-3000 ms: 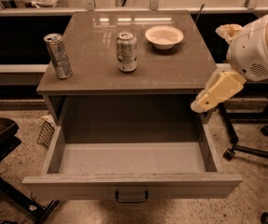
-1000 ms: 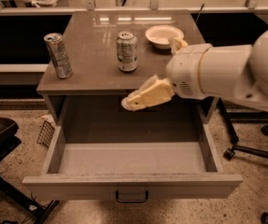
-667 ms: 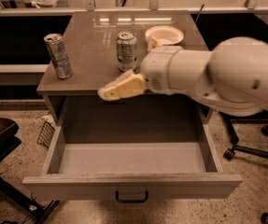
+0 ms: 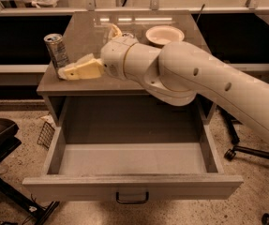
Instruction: Place redbull can into top drawer
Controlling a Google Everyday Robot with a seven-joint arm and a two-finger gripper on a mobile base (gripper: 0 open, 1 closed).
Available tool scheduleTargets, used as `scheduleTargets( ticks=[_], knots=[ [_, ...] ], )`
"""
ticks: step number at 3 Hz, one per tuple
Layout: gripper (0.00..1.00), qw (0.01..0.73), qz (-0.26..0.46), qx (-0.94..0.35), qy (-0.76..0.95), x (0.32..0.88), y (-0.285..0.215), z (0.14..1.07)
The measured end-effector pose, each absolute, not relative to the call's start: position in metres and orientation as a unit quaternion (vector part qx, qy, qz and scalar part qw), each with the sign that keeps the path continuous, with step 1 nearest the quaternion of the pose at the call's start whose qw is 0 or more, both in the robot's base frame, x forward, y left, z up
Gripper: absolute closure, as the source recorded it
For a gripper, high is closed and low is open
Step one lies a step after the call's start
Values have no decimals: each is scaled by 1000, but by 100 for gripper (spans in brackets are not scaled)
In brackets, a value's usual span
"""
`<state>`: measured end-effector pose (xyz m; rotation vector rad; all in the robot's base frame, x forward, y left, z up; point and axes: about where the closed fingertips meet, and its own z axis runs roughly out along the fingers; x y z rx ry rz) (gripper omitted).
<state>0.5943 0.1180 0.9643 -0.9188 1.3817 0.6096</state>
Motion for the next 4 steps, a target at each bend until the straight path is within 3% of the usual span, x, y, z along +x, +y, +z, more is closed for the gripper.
scheduleTargets(
  ticks=[1, 2, 4],
  knots=[
    [0, 629, 268, -419, 598, 602, 160, 974],
    [0, 621, 270, -417, 607, 649, 178, 954],
    [0, 638, 321, -375, 590, 711, 188, 933]
  ],
)
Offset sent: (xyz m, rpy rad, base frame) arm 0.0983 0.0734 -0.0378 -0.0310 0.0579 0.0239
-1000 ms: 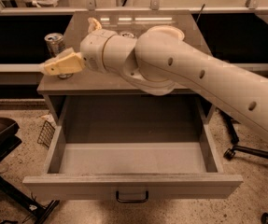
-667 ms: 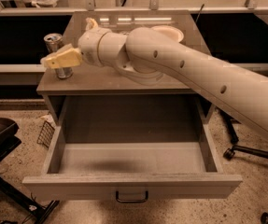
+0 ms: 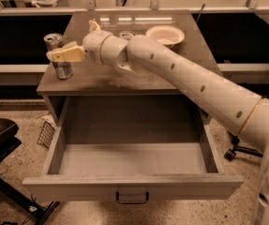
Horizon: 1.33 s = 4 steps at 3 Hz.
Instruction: Place redbull can into top drawer
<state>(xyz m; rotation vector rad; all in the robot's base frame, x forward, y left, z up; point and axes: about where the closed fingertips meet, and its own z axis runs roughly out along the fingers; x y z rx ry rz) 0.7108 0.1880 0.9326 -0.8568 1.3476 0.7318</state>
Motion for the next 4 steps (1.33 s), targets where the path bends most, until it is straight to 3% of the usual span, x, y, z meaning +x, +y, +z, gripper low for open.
scheduleTargets(
  ticks=[4],
  knots=[
    [92, 598, 363, -388, 600, 666, 230, 903]
  ],
)
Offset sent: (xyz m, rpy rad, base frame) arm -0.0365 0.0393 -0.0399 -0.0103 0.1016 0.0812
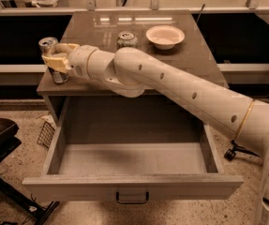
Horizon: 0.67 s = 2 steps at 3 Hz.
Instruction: Place redbull can into top drawer
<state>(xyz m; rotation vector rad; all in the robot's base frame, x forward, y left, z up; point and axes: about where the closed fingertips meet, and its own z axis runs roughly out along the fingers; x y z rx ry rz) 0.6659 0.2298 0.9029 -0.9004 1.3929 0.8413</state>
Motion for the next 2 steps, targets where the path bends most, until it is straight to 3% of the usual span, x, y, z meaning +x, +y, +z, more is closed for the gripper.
scheduleTargets(
  ticks=[1, 2],
  knots=[
    [100, 603, 359, -392, 595, 663, 225, 920],
    [100, 608, 354, -408, 582, 639, 207, 953]
  ],
)
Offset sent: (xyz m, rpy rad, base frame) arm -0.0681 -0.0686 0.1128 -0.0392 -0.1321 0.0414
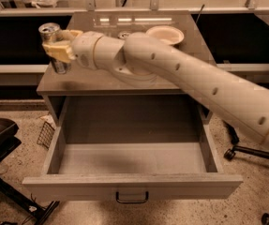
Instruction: Place redbull can into top drawer
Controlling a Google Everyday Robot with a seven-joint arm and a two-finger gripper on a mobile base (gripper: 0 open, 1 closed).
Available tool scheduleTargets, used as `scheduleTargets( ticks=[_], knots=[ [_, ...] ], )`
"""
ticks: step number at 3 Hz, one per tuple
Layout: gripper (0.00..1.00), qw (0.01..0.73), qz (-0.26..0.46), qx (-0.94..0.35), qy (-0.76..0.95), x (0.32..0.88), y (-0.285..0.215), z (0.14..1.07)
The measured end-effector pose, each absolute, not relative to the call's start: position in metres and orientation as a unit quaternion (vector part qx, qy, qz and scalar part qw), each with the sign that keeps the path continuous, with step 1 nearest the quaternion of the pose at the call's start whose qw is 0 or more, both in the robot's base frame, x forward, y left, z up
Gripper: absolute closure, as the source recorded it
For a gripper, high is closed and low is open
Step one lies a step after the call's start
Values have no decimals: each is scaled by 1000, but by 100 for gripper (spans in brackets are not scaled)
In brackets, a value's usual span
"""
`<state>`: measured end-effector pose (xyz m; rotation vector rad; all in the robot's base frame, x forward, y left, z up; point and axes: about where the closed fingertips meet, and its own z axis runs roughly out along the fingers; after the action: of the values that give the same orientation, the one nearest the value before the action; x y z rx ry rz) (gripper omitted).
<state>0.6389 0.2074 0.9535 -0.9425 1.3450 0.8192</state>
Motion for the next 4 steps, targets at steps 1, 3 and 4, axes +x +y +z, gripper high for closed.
scheduleTargets(
  ticks=[1, 3, 4],
  knots=[
    [100, 600, 351, -434, 573, 602, 166, 978],
    [100, 543, 384, -477, 574, 531, 90, 957],
    [100, 526, 402, -485, 572, 513, 71, 916]
  ],
)
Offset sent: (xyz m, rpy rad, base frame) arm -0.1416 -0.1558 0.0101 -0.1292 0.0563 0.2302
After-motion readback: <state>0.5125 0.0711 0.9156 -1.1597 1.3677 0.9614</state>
